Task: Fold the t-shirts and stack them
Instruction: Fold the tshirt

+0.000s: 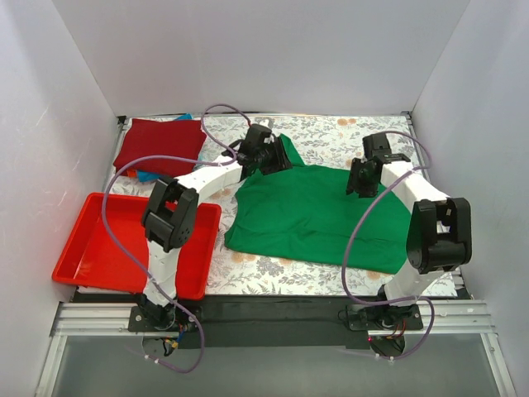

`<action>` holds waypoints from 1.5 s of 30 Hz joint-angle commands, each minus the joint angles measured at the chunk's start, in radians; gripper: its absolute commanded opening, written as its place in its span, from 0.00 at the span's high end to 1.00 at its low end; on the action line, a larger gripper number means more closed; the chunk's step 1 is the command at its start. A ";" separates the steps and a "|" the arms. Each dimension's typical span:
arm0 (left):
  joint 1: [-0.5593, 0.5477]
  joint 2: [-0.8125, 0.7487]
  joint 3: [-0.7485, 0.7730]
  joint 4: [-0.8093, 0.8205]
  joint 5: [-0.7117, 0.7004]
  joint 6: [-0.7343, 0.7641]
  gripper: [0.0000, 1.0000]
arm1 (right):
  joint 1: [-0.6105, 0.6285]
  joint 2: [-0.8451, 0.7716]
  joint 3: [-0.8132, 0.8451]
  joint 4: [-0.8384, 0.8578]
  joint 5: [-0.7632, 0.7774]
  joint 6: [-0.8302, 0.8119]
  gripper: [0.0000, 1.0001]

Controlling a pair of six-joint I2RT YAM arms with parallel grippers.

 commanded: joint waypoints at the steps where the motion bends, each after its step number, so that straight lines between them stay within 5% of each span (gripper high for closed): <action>1: 0.039 0.072 0.105 -0.089 -0.016 0.015 0.58 | -0.052 -0.015 0.039 0.025 -0.010 -0.057 0.50; 6: 0.052 0.102 0.102 -0.095 -0.023 0.027 0.58 | -0.109 0.034 0.010 0.068 -0.018 -0.067 0.51; 28: 0.052 -0.130 -0.348 -0.003 -0.074 -0.016 0.59 | -0.146 0.057 -0.173 0.111 -0.038 -0.071 0.53; 45: -0.022 -0.342 -0.674 0.041 -0.099 -0.091 0.59 | -0.146 -0.119 -0.380 0.067 -0.036 -0.059 0.53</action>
